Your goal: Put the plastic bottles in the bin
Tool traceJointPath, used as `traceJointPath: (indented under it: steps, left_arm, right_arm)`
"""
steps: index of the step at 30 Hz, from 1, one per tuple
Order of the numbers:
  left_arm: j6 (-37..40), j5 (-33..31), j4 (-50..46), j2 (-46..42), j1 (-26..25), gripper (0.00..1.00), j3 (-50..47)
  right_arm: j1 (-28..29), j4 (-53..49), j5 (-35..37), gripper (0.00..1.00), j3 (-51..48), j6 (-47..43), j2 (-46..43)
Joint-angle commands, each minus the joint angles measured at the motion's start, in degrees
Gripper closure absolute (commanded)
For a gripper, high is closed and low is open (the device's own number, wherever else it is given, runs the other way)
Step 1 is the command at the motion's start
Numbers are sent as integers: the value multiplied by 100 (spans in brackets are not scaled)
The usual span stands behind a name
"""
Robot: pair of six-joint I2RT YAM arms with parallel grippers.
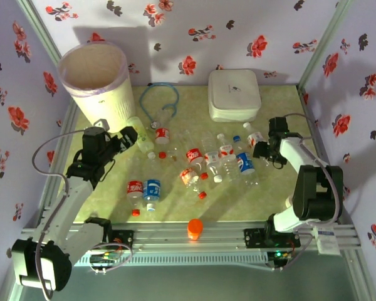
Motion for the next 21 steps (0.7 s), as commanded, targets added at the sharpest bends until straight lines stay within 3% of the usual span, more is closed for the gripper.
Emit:
traceJointPath:
  steps: [1, 7, 13, 21]
  left_arm:
    - [-170, 180, 238, 17, -27, 0, -73]
    - [-574, 512, 975, 90, -27, 1, -326]
    - [-577, 605, 936, 219, -31, 1, -153]
    - [-875, 806, 1299, 526, -142, 1, -112]
  right_arm:
    - [-45, 24, -226, 19, -83, -34, 184]
    - [-75, 245, -687, 20, -172, 22, 468]
    - [-74, 104, -684, 32, -145, 183, 57]
    - [33, -713, -875, 55, -33, 261, -1133]
